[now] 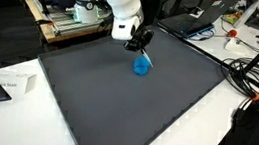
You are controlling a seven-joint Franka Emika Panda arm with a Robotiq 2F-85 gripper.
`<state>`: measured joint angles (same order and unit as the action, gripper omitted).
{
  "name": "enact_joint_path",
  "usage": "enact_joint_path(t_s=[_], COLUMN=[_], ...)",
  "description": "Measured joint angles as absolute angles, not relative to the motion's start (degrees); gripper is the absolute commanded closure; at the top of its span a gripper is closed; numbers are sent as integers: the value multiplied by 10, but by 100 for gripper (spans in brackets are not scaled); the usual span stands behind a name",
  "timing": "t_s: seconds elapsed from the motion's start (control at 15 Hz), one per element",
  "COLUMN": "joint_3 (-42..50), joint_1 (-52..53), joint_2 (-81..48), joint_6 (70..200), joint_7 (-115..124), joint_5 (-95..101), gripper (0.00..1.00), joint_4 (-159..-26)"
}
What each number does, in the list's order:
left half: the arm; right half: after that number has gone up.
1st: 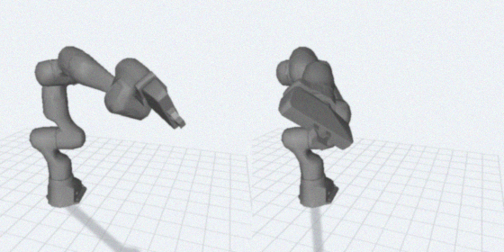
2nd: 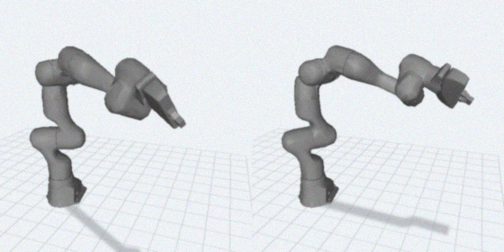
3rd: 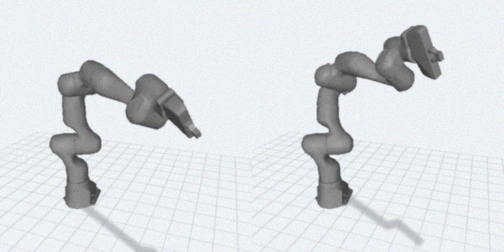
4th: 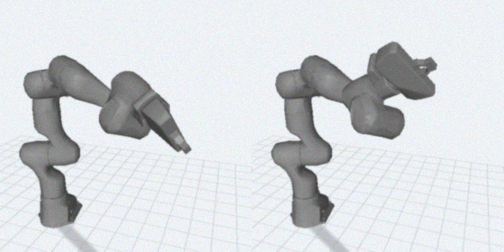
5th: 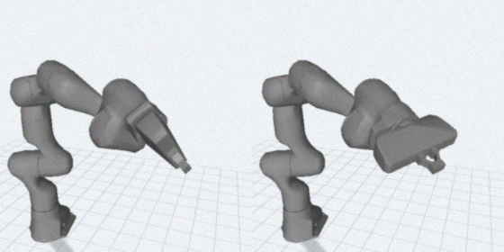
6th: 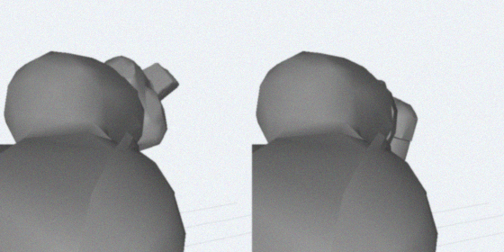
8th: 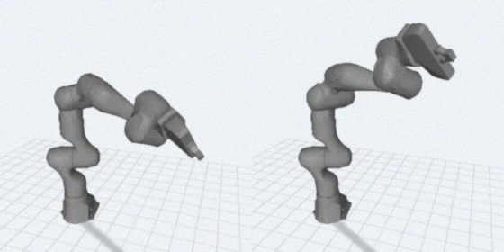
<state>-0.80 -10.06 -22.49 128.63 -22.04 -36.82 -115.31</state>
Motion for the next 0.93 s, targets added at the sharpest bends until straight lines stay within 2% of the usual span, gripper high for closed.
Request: enact_joint_path(t_s=[0.93], joint_3=[-6], joint_1=[-131], joint_2=[-272], joint_6=[1255], joint_7=[-241], joint_5=[-559], gripper=[99], joint_4=[-1153])
